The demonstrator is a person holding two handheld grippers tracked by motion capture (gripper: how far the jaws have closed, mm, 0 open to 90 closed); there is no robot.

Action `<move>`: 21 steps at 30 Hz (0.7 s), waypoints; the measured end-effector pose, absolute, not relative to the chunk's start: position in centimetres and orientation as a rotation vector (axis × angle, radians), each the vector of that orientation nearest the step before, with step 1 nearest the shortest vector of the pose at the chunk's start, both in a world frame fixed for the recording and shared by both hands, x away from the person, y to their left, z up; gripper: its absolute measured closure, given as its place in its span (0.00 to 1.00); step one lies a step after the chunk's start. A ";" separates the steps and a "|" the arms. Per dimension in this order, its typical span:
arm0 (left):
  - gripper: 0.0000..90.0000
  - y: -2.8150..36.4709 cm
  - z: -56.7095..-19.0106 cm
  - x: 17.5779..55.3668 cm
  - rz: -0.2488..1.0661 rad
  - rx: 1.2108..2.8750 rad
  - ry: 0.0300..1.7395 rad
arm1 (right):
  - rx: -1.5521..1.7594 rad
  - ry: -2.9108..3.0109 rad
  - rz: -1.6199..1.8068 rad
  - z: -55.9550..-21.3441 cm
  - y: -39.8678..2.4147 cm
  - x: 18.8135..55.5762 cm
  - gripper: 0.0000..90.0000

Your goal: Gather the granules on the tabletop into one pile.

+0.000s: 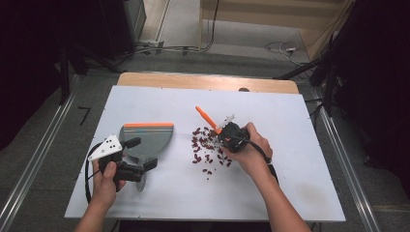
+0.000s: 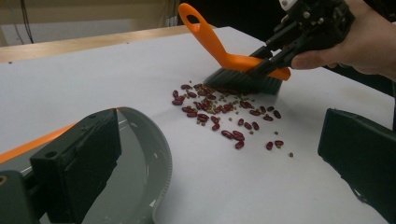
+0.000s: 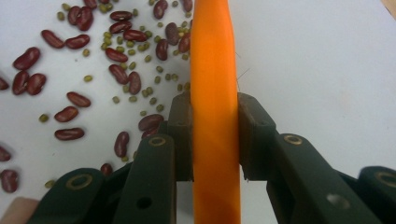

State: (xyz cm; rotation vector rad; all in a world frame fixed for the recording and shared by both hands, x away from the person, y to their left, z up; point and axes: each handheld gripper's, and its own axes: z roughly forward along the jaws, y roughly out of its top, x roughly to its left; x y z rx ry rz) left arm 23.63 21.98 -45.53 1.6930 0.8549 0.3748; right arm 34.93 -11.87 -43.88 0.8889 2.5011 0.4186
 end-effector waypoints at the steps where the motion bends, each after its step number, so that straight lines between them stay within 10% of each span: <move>1: 0.00 22.1 -45.5 23.6 0.379 1.690 0.858 | 0.889 2.501 0.419 -43.9 -11.9 34.9 0.77; 21: 0.00 22.4 -45.7 23.6 0.377 1.672 0.878 | 0.730 2.471 0.427 -43.1 -9.6 41.4 0.77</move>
